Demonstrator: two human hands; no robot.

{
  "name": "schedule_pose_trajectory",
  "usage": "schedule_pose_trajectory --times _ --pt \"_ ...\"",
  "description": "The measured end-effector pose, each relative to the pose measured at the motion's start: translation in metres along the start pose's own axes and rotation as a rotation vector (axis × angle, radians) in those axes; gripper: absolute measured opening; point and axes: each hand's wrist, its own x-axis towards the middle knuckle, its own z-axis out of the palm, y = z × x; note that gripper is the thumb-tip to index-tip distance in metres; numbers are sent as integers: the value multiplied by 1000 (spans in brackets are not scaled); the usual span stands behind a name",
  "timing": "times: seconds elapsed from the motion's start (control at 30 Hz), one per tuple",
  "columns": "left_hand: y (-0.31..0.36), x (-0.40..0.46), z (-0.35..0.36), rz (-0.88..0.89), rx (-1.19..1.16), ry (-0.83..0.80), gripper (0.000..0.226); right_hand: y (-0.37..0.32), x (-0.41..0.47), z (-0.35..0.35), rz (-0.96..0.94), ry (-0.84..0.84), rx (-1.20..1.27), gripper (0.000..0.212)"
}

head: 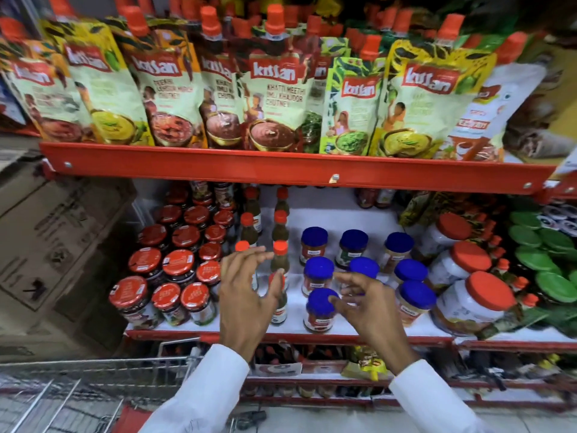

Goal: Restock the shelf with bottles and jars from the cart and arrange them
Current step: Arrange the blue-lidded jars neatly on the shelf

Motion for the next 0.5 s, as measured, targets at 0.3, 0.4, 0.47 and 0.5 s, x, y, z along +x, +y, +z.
schedule_pose_trajectory --times 0.3,0.4,0.47,0.5 --pt "74 -48 103 -161 -42 -477 24 66 10 -61 66 69 -120 45" --pt "84 -54 132 -241 -7 -589 35 81 16 -60 48 29 -113 51" --pt "86 -57 146 -240 46 -614 38 89 21 -59 27 14 -126 52" --pt "87 -58 151 -236 60 -619 37 93 22 -59 26 -3 -123 52"
